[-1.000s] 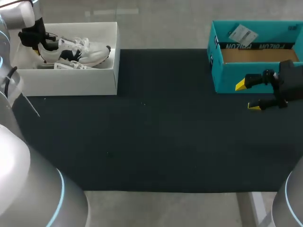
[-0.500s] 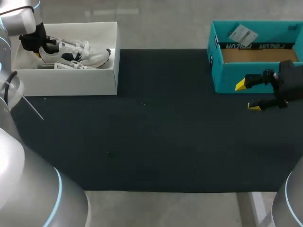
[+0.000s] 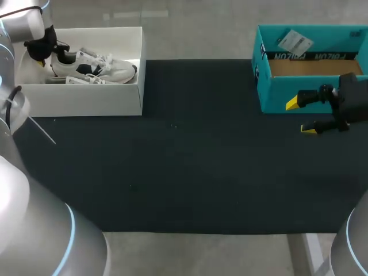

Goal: Take the shoe out of the shoebox, open the shoe tongue, remove and reinsert the insole, then place the shoe into the shoebox

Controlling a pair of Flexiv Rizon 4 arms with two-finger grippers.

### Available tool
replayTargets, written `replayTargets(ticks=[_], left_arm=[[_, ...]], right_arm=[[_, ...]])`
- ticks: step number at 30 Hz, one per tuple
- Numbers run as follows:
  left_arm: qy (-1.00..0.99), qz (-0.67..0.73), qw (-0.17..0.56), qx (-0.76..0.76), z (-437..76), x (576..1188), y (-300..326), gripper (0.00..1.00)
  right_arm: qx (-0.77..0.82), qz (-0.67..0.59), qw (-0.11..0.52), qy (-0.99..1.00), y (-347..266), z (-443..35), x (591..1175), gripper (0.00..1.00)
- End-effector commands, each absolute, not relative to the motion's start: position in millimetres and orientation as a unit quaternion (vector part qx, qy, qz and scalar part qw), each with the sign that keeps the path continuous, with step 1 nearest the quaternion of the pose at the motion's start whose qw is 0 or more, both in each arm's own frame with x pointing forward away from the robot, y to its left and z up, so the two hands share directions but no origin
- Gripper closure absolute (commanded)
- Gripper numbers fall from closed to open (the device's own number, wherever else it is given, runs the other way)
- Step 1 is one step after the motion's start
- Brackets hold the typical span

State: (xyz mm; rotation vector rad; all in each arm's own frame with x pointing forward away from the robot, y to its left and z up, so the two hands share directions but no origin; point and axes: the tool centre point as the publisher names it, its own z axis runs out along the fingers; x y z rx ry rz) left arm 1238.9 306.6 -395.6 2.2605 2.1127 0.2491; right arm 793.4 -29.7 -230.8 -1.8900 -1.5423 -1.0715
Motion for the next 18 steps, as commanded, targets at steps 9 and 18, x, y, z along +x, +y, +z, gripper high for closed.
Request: replayTargets(ticks=[9,18], left_arm=[[0.69,0.043,-0.034,0.722,-349,1239,299,0.0],[0.723,0.046,-0.006,0.69,-294,1230,296,0.0]], right_arm=[[-0.691,-0.39,0.235,-0.562,-29,-231,793,0.0],[-0.691,-0.39,0.235,-0.562,-29,-231,793,0.0]])
